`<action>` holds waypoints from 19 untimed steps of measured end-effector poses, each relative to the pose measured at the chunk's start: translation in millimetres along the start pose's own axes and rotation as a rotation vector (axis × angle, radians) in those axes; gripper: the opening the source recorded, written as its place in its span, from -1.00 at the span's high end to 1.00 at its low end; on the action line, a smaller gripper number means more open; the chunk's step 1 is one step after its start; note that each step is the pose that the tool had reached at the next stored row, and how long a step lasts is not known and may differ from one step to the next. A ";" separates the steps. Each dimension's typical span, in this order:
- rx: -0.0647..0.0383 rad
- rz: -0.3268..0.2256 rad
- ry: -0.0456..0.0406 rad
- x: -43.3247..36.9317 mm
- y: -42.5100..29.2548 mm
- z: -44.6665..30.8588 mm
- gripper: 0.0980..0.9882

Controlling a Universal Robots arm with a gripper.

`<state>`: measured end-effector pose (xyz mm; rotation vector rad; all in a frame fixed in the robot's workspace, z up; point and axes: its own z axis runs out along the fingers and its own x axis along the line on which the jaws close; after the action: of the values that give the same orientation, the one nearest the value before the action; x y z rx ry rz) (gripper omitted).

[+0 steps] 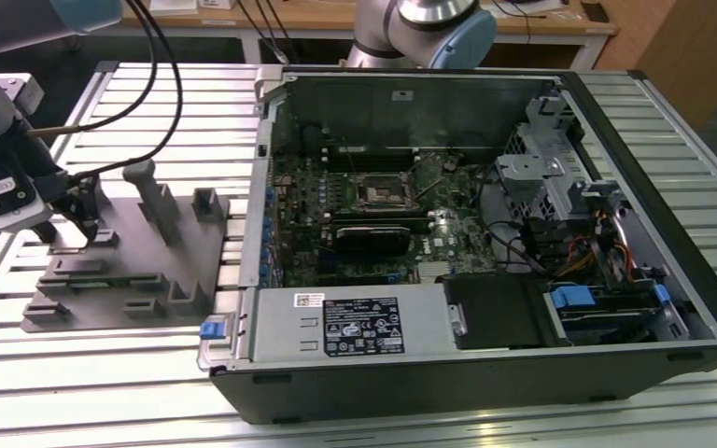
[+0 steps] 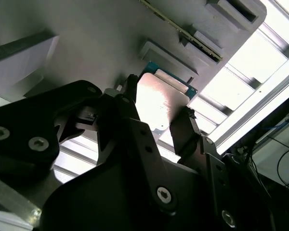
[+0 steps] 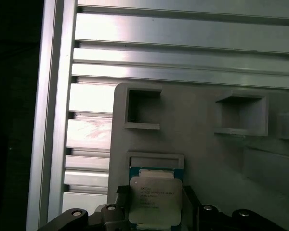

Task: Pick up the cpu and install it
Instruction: 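Pick up the cpu and move it towards the insertion slot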

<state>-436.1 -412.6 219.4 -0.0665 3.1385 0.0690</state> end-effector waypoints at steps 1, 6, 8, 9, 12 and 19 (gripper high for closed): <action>0.000 0.000 0.0000 0.0 0.0 -0.8 0.04; 0.000 0.000 0.0001 0.0 0.2 -4.8 0.04; 0.000 0.000 0.0000 0.0 0.3 -6.3 0.04; 0.000 0.000 0.0000 0.0 0.3 -7.1 0.04; 0.000 0.000 0.0000 0.0 0.4 -9.8 0.04; 0.000 0.000 0.0000 0.0 0.7 -16.7 0.04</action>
<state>-436.1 -412.6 236.1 -0.0665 3.1385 0.0690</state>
